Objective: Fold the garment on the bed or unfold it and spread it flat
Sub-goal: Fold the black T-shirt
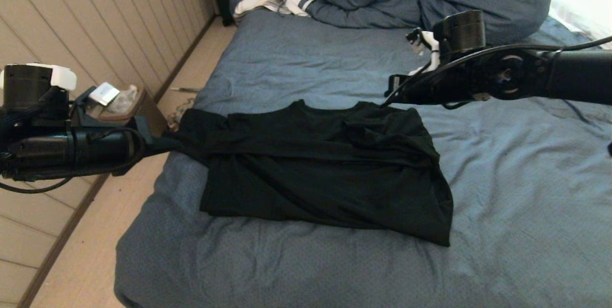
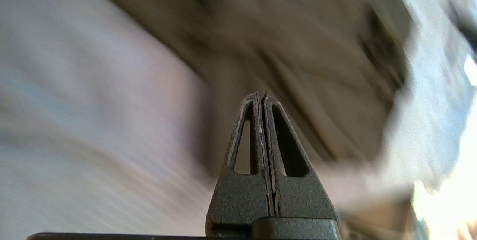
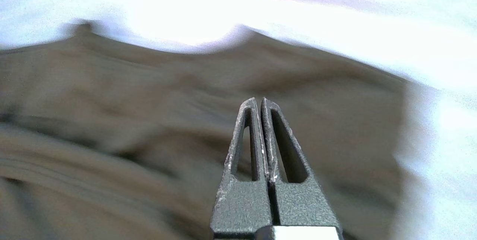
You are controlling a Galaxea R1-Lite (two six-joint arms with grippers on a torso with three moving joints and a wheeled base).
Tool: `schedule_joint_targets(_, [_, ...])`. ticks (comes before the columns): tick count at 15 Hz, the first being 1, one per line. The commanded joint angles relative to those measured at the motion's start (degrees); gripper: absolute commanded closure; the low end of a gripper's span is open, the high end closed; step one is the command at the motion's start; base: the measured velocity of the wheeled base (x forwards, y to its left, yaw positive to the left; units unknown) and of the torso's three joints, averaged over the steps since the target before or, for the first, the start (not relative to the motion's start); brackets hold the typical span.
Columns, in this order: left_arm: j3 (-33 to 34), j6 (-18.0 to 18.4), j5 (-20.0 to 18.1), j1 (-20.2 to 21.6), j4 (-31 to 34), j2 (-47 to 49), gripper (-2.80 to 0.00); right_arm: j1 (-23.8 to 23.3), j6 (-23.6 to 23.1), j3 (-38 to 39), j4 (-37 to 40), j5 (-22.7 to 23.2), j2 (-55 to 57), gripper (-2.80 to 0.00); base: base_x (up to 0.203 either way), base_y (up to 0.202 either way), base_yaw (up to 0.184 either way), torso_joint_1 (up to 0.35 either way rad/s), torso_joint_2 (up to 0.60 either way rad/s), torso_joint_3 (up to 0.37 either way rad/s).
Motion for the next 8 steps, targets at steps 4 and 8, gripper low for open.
schedule_joint_targets(4, [-4.9, 0.2, -0.1, 7.5, -7.5, 11.3, 0.00, -4.7, 0.7, 9.1, 3.8, -0.2, -11.3, 0.00, 0.000, 0.000, 0.000, 0.000, 0.00, 0.000])
schedule_joint_targets(8, [-8.6, -0.1, 0.3, 8.2, -7.6, 16.3, -2.80, -4.6, 0.4, 8.6, 5.7, -0.9, -12.1, 0.00, 0.000, 0.000, 0.000, 0.000, 0.00, 0.000])
